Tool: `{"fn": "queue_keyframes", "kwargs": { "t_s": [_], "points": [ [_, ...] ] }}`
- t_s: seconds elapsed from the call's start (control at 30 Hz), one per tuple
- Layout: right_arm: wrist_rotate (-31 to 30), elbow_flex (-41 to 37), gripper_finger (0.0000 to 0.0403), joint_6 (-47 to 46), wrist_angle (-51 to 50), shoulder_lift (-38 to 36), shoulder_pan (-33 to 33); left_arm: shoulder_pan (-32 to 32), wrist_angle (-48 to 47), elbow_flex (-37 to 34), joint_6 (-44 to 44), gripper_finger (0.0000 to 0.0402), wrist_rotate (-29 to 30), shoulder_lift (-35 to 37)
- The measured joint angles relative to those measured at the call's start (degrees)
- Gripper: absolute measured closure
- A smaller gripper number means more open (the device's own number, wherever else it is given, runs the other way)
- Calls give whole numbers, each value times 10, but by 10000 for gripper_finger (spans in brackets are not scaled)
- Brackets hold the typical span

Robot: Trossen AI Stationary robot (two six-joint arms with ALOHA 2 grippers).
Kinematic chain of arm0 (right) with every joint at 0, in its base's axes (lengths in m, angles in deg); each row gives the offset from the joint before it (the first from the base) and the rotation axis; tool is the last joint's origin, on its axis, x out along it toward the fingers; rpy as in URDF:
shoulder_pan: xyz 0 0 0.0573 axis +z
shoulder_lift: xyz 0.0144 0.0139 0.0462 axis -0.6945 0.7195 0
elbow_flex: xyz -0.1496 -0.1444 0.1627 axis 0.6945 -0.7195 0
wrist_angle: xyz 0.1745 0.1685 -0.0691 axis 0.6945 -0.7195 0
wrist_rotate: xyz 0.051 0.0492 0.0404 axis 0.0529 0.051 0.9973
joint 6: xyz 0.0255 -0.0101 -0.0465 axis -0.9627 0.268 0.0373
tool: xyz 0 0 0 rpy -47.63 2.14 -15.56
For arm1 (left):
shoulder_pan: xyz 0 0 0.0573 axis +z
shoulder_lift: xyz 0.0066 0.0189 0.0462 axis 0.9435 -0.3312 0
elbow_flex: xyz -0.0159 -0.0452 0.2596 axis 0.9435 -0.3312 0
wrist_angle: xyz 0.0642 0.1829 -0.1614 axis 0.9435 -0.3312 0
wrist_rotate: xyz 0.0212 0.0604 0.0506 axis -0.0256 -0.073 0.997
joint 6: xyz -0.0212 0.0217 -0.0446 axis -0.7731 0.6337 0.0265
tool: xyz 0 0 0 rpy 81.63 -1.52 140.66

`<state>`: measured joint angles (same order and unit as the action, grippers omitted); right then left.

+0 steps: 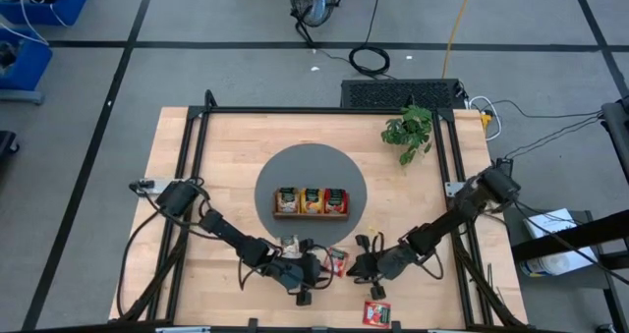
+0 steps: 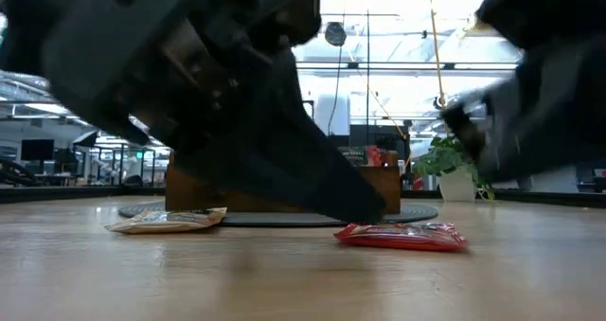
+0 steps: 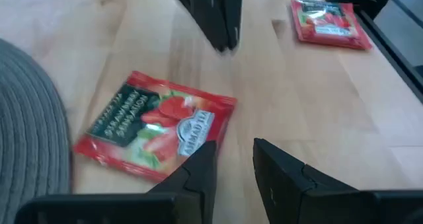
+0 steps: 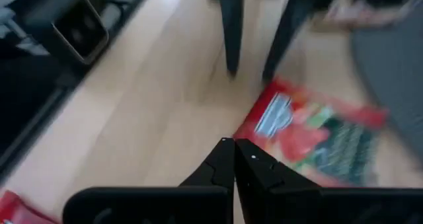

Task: Pick & Place Tea
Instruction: Put the top red tea bag into the right section of the wooden organizer

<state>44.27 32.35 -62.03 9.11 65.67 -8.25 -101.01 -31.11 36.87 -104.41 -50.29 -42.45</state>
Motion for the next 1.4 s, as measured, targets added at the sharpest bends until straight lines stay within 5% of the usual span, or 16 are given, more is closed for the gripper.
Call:
{"fn": "queue_keyframes", "kwargs": {
  "t_s": [0.17,0.33,0.87,1.2,1.4],
  "points": [
    [-87,-1,403,-8,-106,-59,7,8,1,15,6,300,-1,-6],
    [-107,0,400,-24,-157,-67,6,7,-19,18,-3,300,12,-7],
    [-26,-44,292,-126,-144,-65,-53,18,-108,18,-100,300,24,-5],
    [118,-147,246,-249,93,-65,-133,18,-112,18,-100,300,20,-5],
    [132,-151,249,-284,105,-62,-141,18,-112,18,-96,300,20,-5]
  ]
}}
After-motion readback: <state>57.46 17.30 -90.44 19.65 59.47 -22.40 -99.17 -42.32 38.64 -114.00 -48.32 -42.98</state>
